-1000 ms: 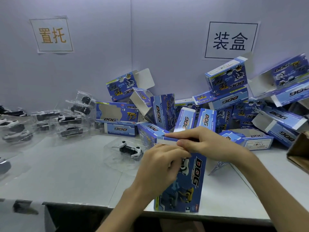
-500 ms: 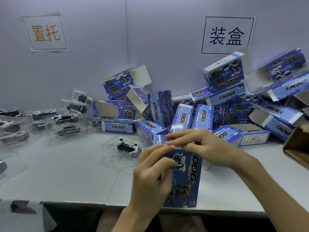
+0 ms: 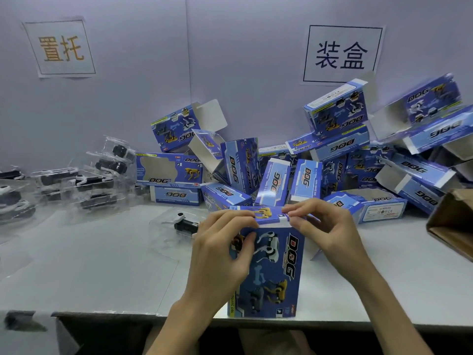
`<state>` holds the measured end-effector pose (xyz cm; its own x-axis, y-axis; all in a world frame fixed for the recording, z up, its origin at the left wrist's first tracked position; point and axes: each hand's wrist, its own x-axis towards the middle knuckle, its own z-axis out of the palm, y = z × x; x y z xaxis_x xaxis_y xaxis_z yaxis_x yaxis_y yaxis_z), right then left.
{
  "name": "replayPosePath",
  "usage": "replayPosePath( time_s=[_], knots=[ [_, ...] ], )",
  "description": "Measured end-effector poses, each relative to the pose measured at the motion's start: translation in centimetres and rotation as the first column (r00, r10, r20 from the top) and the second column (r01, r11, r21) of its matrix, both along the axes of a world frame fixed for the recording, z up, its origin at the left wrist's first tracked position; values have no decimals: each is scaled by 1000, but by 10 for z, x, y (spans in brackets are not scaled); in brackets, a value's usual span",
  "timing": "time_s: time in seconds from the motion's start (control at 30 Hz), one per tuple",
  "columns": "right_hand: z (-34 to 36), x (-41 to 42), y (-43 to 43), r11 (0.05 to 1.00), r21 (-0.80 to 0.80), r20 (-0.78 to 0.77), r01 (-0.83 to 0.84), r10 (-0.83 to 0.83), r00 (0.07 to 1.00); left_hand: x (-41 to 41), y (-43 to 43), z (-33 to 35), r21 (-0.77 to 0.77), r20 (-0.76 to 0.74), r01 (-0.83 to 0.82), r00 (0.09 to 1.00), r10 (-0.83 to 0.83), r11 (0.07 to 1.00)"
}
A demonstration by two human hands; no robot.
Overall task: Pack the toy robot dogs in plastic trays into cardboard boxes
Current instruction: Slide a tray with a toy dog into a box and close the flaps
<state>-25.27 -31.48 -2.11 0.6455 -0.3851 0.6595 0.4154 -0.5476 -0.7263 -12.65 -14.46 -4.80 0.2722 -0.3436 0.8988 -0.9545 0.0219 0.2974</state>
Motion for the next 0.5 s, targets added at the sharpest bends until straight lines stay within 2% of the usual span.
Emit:
replayPosePath(
  time_s=[0.1, 0.2, 0.3, 0.4, 0.5],
  knots=[
    [2, 3, 3, 999, 27, -12, 31, -31, 999, 2, 2, 4, 30, -93, 87, 992, -84, 996],
    [9, 6, 4, 996, 72, -63, 54, -49, 997, 6, 3, 7, 71, -122, 122, 986, -113, 990],
    [12, 5, 4, 998, 48, -95, 51, -46, 994, 9, 3, 10, 87, -120, 124, 986, -114, 988],
    [3, -1, 5, 999, 41, -57, 22, -19, 998, 9, 3, 11, 97, -122, 110, 988, -98, 989],
    [-2, -5, 6, 999, 36, -64, 20, -17, 998, -2, -1, 12, 127, -40, 59, 998, -55, 990]
  ],
)
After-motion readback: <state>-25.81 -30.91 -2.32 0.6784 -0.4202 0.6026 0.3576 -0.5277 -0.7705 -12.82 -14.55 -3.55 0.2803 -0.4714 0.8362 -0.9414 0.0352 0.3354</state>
